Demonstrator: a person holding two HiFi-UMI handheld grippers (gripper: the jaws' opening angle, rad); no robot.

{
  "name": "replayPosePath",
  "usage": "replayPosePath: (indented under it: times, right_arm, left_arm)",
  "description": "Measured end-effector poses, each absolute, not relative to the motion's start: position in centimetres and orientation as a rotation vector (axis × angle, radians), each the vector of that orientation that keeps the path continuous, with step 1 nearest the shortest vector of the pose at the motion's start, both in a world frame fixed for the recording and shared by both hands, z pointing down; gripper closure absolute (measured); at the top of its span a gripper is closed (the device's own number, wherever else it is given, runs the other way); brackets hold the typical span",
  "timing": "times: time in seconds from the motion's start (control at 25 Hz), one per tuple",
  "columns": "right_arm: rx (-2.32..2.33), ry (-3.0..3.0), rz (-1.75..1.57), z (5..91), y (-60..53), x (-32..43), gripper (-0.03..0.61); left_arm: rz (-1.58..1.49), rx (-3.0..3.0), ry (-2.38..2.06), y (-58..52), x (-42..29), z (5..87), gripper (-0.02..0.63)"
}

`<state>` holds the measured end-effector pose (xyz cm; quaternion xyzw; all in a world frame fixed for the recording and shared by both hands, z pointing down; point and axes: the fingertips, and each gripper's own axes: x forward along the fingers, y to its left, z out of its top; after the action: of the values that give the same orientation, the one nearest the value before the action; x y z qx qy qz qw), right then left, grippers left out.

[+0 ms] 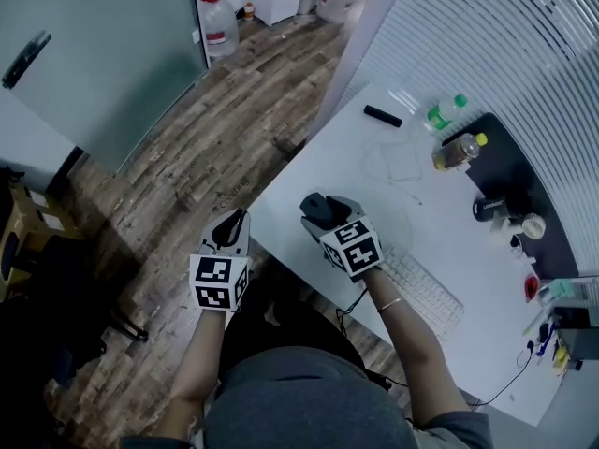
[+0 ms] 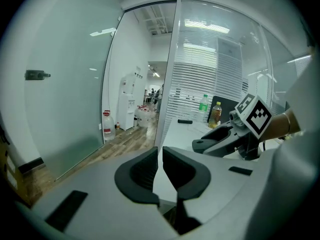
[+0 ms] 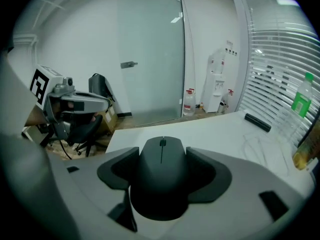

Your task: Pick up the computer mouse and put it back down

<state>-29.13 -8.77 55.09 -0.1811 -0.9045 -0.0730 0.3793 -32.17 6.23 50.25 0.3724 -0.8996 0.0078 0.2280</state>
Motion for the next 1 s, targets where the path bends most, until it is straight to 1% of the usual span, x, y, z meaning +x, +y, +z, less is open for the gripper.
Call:
replayPosePath:
  times: [0.48, 1.0]
  right_arm:
    - [-0.107, -2.387, -0.053, 52.3, -14.8, -25.1, 0.282]
    - [0.335, -2.384, 0.105, 51.5, -21.3, -16.2, 0.281]
  left_arm:
    - [0.093, 1.303, -2.364, 1.1, -31.1, 49.7, 0.569]
    - [0.19, 1.612, -2.173, -4.4, -27.7, 49.5, 0.569]
